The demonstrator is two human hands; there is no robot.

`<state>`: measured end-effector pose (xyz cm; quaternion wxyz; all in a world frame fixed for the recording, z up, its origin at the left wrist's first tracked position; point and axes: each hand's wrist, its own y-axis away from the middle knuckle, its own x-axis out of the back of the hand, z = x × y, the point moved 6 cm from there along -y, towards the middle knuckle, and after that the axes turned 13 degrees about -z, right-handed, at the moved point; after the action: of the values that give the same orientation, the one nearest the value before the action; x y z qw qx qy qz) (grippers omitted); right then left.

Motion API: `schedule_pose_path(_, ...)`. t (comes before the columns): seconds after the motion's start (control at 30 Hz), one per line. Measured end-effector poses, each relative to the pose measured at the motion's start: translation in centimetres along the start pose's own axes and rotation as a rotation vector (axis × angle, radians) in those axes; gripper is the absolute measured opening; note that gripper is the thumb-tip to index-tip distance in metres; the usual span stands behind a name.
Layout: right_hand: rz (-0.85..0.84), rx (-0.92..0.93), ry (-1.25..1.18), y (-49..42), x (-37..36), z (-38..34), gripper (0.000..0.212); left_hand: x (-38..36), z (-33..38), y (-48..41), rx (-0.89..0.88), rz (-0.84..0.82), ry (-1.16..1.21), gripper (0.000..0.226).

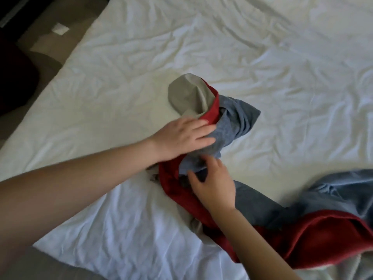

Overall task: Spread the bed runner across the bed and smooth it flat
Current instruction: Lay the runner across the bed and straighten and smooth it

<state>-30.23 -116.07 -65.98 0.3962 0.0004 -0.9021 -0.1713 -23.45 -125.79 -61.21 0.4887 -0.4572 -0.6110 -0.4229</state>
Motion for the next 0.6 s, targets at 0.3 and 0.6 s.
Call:
schedule_pose_path(0.3,-0.178,-0.307,-0.069,-4.6,-4.0,0.0,0.1,-6.7,-2.4,-4.6,-0.24,-0.411,-0.471,0.02)
schedule_pose_path(0.6,0.124,-0.106,-0.205,-7.9,-6.4,-9.0,0.013,-4.5,-11.3,7.4,-0.229,0.028,-0.383,0.036)
